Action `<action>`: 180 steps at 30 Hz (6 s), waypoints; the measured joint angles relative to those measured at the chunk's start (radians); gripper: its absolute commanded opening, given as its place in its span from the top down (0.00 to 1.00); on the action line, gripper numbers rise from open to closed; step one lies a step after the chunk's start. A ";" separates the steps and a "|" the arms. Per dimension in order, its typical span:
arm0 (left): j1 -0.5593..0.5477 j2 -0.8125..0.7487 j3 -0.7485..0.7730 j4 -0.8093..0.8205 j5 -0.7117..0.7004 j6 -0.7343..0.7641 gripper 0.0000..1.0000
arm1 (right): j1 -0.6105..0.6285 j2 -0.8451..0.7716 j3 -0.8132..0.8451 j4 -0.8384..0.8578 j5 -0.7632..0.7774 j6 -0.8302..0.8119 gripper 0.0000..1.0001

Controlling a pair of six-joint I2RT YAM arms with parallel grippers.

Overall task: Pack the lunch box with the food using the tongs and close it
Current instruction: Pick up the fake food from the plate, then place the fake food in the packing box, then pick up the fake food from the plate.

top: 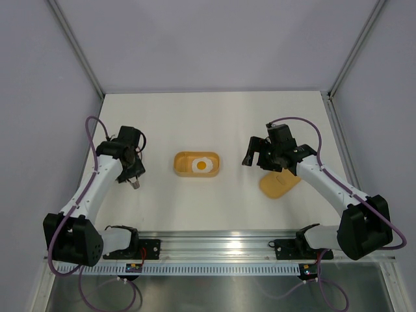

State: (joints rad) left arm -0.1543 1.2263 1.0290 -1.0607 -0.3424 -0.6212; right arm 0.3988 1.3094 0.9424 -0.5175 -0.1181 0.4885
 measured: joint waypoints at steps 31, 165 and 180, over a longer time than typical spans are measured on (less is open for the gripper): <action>-0.023 -0.065 0.186 -0.115 -0.001 0.064 0.89 | 0.000 0.000 0.000 0.001 -0.008 -0.006 0.00; -0.283 -0.076 0.253 -0.109 -0.124 -0.038 1.00 | 0.000 -0.121 -0.029 -0.059 0.029 0.031 0.01; 0.265 -0.004 0.220 -0.112 -0.002 0.055 1.00 | 0.000 -0.017 0.012 -0.056 -0.023 0.016 0.00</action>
State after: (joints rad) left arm 0.1104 1.2221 1.2491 -1.1725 -0.3443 -0.5659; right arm 0.3988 1.2926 0.9543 -0.5735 -0.1406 0.5045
